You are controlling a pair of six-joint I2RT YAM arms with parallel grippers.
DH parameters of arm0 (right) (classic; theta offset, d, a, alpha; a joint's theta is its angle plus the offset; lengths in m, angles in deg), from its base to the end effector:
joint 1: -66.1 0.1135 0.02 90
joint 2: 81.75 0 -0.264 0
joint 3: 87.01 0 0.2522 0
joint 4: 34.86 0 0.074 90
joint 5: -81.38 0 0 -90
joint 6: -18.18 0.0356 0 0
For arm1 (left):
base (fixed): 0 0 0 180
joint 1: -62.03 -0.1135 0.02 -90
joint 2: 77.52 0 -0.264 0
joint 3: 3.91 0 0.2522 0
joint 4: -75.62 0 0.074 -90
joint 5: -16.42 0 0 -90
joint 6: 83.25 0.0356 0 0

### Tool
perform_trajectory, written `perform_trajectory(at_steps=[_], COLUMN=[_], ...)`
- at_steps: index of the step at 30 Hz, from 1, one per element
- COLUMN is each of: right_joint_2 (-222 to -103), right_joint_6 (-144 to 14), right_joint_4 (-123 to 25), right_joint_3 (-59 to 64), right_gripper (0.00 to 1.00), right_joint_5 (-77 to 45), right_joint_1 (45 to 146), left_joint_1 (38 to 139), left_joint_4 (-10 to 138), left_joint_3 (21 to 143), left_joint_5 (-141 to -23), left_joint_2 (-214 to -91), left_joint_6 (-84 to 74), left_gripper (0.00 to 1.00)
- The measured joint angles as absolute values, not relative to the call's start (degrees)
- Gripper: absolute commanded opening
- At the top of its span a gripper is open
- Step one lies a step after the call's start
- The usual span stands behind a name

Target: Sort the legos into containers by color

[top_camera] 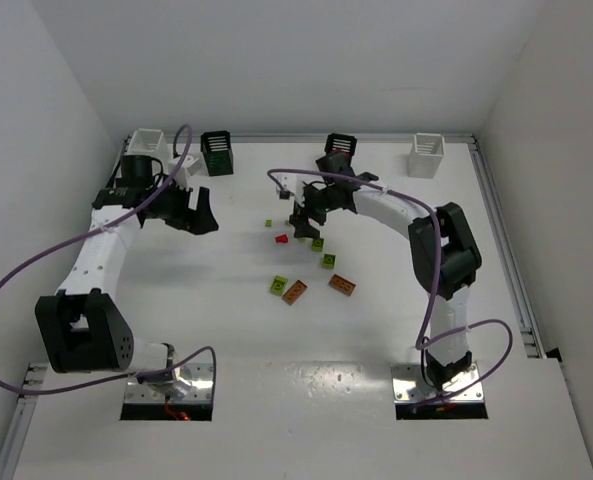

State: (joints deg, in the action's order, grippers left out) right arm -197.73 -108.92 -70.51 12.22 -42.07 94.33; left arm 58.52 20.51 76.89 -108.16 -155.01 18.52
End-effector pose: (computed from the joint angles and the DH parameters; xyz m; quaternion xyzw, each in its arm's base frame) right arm 0.3788 0.2256 0.1960 -0.5674 0.7132 0.2477 0.3288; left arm 0.2792 -0.0031 0.3046 0.1620 0.8929 -0.2368 0.3470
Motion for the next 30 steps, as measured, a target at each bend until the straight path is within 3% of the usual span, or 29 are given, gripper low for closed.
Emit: perform_trajectory(at_steps=[5, 13, 18, 23, 30], right_joint_2=[-199.11, -206.87, -210.85, -213.14, -214.28], right_joint_6=[-112.59, -115.48, -115.96, -116.26, -116.96], right_joint_4=[-67.51, -66.35, -67.14, -67.14, -69.41], right_joint_3=[10.97, 12.98, 17.27, 21.25, 22.47], right_gripper=[0.79, 0.60, 0.59, 0.50, 0.44], right_joint_5=[-42.99, -42.90, -42.84, -42.47, -42.62], right_joint_1=[97.02, 100.34, 100.52, 100.50, 100.26], left_joint_1=[57.51, 57.16, 56.73, 56.51, 56.40], left_joint_4=[19.68, 19.11, 19.29, 19.40, 19.49], left_joint_3=[78.64, 78.73, 78.73, 78.73, 78.73], left_joint_5=[-110.15, -113.32, -114.15, -114.59, -114.74], left_joint_2=[-159.15, -161.90, -161.90, -162.25, -163.36], left_joint_6=[20.10, 21.54, 21.67, 21.73, 21.84], left_gripper=[0.88, 0.88, 0.88, 0.88, 0.88])
